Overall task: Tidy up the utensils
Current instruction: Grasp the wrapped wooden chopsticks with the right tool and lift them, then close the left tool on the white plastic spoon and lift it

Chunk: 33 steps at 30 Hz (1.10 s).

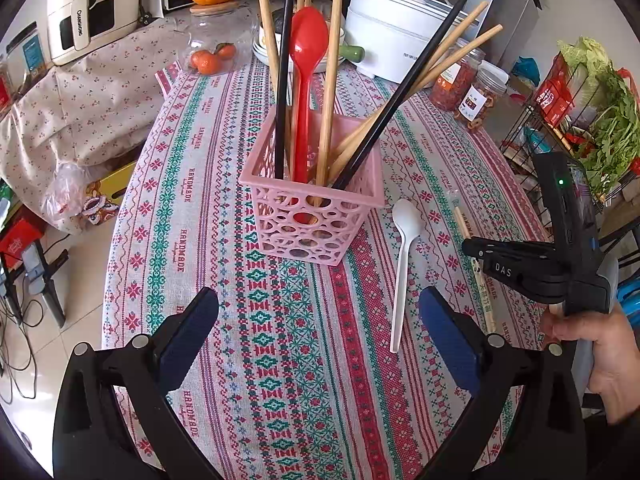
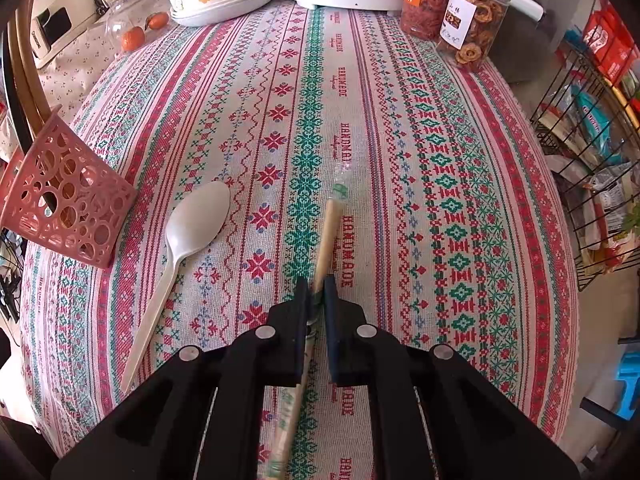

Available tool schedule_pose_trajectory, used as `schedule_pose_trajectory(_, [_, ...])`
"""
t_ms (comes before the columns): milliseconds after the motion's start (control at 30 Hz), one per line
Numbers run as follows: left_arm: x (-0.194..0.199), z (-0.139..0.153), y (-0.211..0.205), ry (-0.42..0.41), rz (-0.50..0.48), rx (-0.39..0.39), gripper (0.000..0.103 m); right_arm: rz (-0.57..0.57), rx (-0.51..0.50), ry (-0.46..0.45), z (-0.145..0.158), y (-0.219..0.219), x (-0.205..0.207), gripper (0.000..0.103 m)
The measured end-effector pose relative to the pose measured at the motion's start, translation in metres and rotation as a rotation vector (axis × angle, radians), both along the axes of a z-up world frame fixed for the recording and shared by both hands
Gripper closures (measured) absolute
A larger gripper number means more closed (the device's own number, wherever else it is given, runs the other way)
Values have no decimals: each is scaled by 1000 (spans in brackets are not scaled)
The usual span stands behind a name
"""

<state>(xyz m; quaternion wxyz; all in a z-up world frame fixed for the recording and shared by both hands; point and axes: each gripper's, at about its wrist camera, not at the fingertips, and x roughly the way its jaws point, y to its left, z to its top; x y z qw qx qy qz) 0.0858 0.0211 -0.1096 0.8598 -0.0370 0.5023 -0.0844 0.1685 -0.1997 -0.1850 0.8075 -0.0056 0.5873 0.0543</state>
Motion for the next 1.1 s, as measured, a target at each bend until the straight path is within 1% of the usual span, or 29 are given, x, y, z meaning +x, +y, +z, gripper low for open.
schedule_pose_trajectory(67, [-3,2,-5,-12,-25,2,7,-15,41,16,3,-6,-2,98])
schedule_pose_trajectory(200, [-10,6,-24,-38,-107,22,9,-33,90,-22,23,-20,-10,98])
schedule_pose_trajectory(267, [-13,6,-37,-46,-156,31,15,-37,117,-45,35,-27,-16,98])
schedule_pose_trajectory(300, [-14,5,-44,-46,-184,33,22,-39,130,-57,41,-30,-19,98])
schedule_pose_trajectory(333, [-14,4,-52,-45,-214,36,25,-40,141,-67,47,-33,-22,98])
schedule_pose_trajectory(367, [-14,2,-61,-47,-238,44,31,-40,152,-76,52,-37,-25,98])
schedule_pose_trajectory(400, [-13,0,-70,-51,-255,60,37,-39,158,-84,55,-41,-28,98])
schedule_pose_trajectory(467, [-8,-5,-87,-60,-291,96,41,-38,164,-93,61,-48,-33,98])
schedule_pose_trajectory(533, [0,-13,-105,-57,-316,158,51,-42,171,-94,62,-56,-36,98])
schedule_pose_trajectory(700, [35,-37,-140,8,-308,251,53,-69,193,-93,63,-84,-39,98])
schedule_pose_trajectory(800, [55,-44,-152,35,-288,277,53,-73,214,-100,67,-96,-41,98])
schedule_pose_trajectory(900, [71,-52,-161,61,-272,316,53,-68,239,-107,70,-104,-44,98])
schedule_pose_trajectory(967, [80,-56,-163,87,-262,329,53,-62,247,-110,72,-105,-45,98])
schedule_pose_trajectory(1100, [91,-62,-161,110,-239,356,53,-65,267,-116,75,-108,-46,98])
